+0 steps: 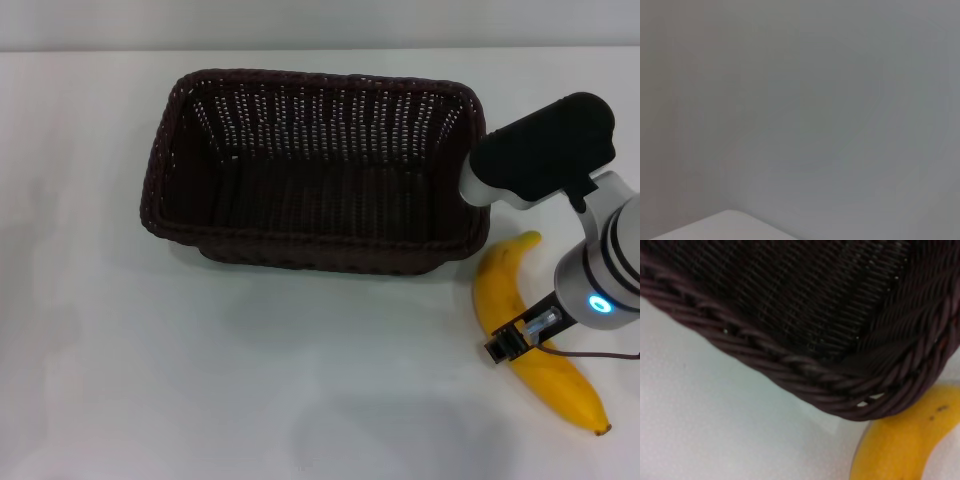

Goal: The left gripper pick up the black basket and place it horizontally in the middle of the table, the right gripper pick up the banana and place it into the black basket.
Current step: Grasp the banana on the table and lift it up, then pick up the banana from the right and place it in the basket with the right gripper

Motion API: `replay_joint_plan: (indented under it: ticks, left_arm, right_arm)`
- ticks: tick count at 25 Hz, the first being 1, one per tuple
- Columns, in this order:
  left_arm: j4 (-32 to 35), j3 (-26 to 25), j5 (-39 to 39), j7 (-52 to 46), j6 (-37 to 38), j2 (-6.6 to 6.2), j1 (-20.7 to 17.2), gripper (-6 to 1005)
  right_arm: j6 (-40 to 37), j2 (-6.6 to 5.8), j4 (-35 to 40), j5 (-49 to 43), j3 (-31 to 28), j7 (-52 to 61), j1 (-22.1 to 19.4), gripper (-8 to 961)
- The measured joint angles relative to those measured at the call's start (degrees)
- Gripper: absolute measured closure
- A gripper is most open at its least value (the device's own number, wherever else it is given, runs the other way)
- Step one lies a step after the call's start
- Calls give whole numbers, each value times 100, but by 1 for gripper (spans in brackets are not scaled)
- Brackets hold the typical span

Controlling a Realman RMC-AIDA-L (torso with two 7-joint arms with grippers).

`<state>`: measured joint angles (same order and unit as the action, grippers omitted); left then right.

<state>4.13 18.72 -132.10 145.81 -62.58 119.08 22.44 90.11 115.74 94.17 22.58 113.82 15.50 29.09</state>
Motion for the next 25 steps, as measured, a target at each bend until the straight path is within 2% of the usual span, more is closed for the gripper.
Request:
replay_joint_plan:
  ticks: [1,7,13,17,21,25]
  left_arm:
    - [0,0,0,0,0,0,-5,221]
    - [1,0,-1,0,-7,0,-41,222]
    - [0,0,-1,-1,-47,11,-62,222]
    - [0,0,0,-15,-56,17,-65,222]
    - [-26,0,0,-189,-129,18,-81,223]
    - [-51,0,0,-280,-224,23,-95,223]
  right_arm:
    - [1,1,0,-9,14,-9,2,300]
    - [17,-35,-5,-110,-79,-173,-26,468]
    - [162,-37,226,-721,-648,-586,-93,468]
    - [158,-42,285,-1409,-1281,-1017,-58,468]
    - [-515,-41,529,-1573,-1870,-1513,-29,468]
    - [-1551,-35,824,-677,-2234,-2278,-13,469]
